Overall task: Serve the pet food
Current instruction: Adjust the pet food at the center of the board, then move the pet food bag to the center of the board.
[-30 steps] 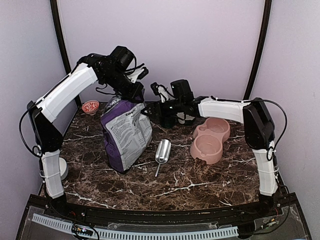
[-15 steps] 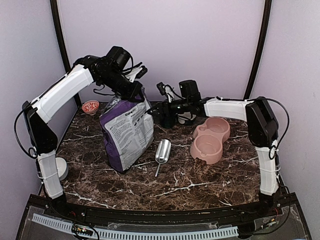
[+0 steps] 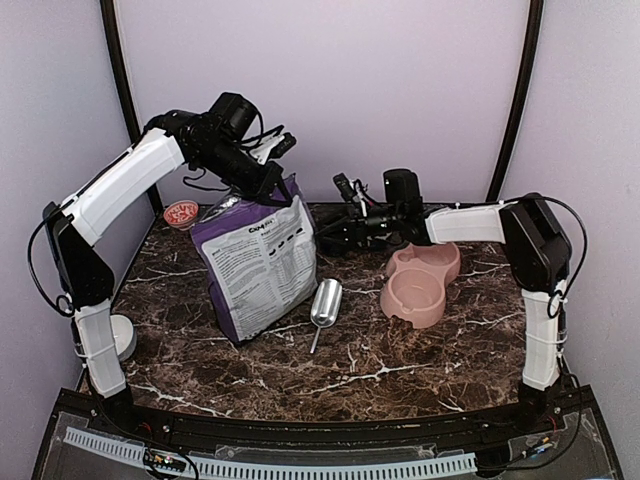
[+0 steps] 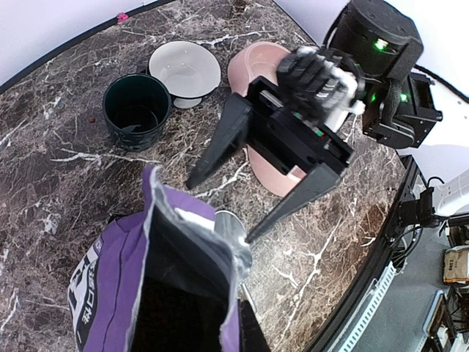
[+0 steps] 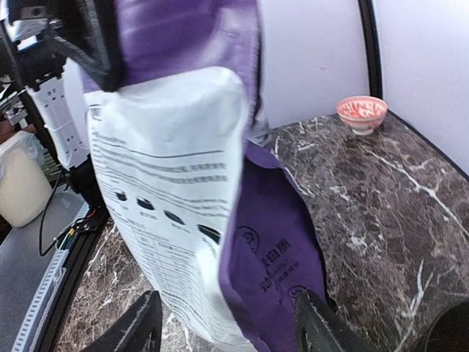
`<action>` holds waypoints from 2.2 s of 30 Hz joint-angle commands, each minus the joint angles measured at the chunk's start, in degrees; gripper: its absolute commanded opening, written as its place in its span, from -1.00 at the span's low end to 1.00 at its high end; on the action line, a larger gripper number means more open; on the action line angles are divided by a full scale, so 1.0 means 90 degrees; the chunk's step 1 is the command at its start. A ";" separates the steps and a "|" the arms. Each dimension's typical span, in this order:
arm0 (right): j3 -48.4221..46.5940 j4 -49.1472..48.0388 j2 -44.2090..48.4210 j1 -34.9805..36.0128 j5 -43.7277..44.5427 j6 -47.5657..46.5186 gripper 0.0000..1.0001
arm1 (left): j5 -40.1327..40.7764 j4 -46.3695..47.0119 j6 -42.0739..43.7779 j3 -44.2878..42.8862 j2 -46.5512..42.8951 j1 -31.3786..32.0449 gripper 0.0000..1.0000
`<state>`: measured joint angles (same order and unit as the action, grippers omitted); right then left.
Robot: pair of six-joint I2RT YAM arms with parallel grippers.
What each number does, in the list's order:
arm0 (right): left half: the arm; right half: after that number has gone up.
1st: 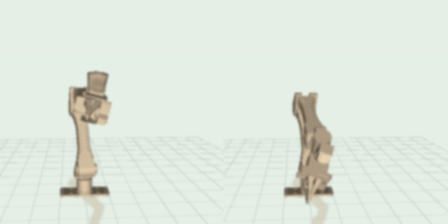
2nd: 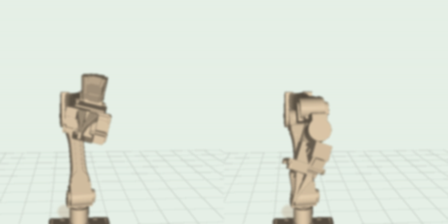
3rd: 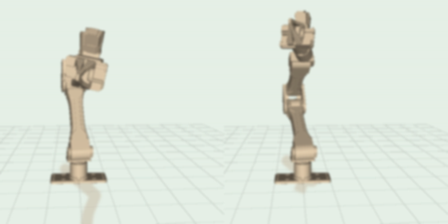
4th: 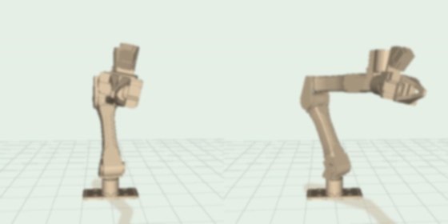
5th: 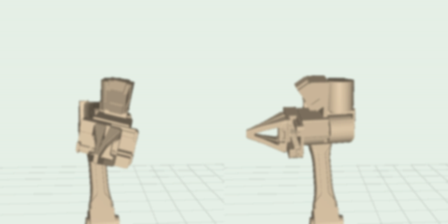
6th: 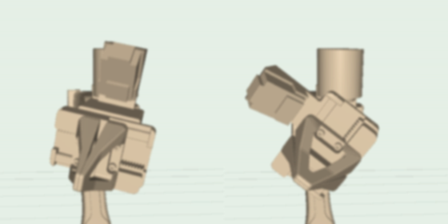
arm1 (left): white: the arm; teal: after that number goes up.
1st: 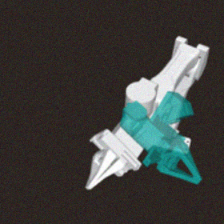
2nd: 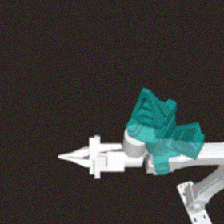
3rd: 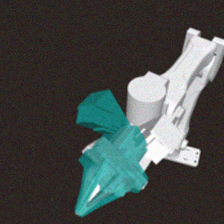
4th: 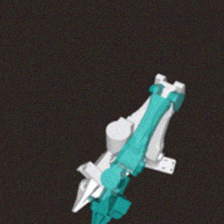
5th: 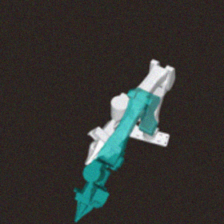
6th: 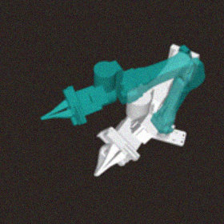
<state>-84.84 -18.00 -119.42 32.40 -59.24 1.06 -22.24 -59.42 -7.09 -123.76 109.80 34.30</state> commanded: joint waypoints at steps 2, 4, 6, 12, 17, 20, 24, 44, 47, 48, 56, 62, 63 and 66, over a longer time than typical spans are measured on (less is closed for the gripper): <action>0.0119 -0.1579 0.0078 0.0031 -0.0782 0.0710 0.15 | -0.0739 0.0695 -0.0101 -0.0163 -0.0736 -0.0091 -1.00; 0.0098 -0.1641 0.0071 0.0058 -0.0809 0.0777 0.07 | -0.0749 0.0685 -0.0104 -0.0152 -0.0735 -0.0100 -1.00; 0.0059 -0.1613 0.0044 0.0093 -0.0797 0.0782 -0.01 | -0.0740 0.0695 -0.0110 -0.0156 -0.0735 -0.0101 -1.00; -0.0034 -0.1429 -0.0060 0.0154 -0.0259 0.0670 0.01 | -0.0760 0.0693 -0.0118 -0.0160 -0.0725 -0.0101 -1.00; -0.0226 -0.0830 -0.0170 0.0151 -0.0082 0.0265 -0.02 | -0.0760 0.0669 -0.0101 -0.0147 -0.0725 -0.0101 -1.00; -0.0239 -0.0738 -0.0176 0.0160 -0.0010 0.0208 -0.03 | -0.0759 0.0684 -0.0098 -0.0128 -0.0711 -0.0101 -1.00; -0.0300 -0.0523 -0.0220 0.0167 0.0174 0.0073 -0.03 | -0.0789 0.0702 -0.0099 -0.0121 -0.0689 -0.0101 -1.00; -0.0328 -0.0292 -0.0274 0.0291 0.0113 -0.0198 -0.96 | -0.0835 0.0675 -0.0078 -0.0173 -0.0676 -0.0101 -1.00; -0.0293 -0.0149 -0.0290 0.0259 0.0115 -0.0377 -1.00 | -0.0846 0.0583 -0.0084 -0.0347 -0.0675 -0.0115 -1.00; -0.0288 -0.0122 -0.0303 0.0243 0.0106 -0.0408 -1.00 | -0.0867 0.0559 -0.0101 -0.0418 -0.0679 -0.0111 -1.00; -0.0215 -0.0239 -0.0341 0.0034 0.0050 -0.0353 -1.00 | -0.1209 0.0634 -0.0257 -0.0709 -0.1086 -0.0233 -1.00; -0.0210 -0.0535 -0.0454 0.0017 0.0035 -0.0050 -1.00 | -0.1615 0.1286 -0.0427 -0.0097 -0.1546 -0.0317 -1.00; -0.0183 -0.0602 -0.0450 0.0034 0.0013 -0.0008 -1.00 | -0.1487 0.1353 -0.0431 0.0063 -0.1611 -0.0316 -1.00; -0.0083 -0.0692 -0.0403 0.0104 0.0036 -0.0031 -1.00 | -0.1177 0.1456 -0.0410 0.0351 -0.1681 -0.0356 -1.00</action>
<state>-87.26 -22.20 -121.95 34.20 -60.82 0.10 -27.62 -58.00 -10.13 -120.27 106.72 31.68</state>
